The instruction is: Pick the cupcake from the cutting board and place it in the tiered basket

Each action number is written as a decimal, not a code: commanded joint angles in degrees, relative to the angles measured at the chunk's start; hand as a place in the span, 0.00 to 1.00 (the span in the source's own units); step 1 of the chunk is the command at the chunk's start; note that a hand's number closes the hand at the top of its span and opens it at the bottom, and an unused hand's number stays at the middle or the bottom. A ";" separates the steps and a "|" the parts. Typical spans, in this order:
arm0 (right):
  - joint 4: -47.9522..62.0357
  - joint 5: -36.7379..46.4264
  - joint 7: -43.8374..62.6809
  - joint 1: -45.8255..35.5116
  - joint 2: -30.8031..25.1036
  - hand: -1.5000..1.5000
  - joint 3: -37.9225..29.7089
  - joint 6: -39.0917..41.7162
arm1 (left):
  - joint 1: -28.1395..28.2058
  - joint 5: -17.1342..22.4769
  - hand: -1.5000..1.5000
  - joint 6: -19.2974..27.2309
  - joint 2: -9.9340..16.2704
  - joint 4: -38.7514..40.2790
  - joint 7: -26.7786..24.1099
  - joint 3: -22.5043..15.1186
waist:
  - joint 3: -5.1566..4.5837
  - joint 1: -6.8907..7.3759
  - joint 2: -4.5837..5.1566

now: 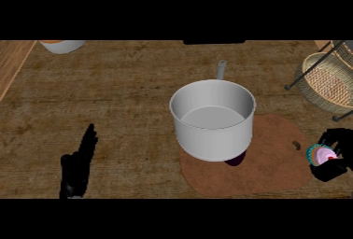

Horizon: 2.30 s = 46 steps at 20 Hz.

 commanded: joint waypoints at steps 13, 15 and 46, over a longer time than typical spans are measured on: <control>-7.44 -26.58 -18.83 9.10 -15.00 1.00 -41.14 -1.36 | -0.49 1.65 0.50 -2.11 2.75 1.65 0.61 3.07 | -0.24 -0.22 -0.09; -9.85 -28.78 -19.43 11.58 -17.22 1.00 -46.88 0.82 | 0.55 0.16 0.50 -0.38 0.59 -1.28 1.59 0.66 | -0.20 -0.21 -0.21; 29.70 -13.83 -20.59 -32.37 -22.26 1.00 -22.32 -1.82 | -3.00 -2.80 0.50 -0.88 -2.15 1.68 1.05 -0.86 | -0.12 3.10 0.54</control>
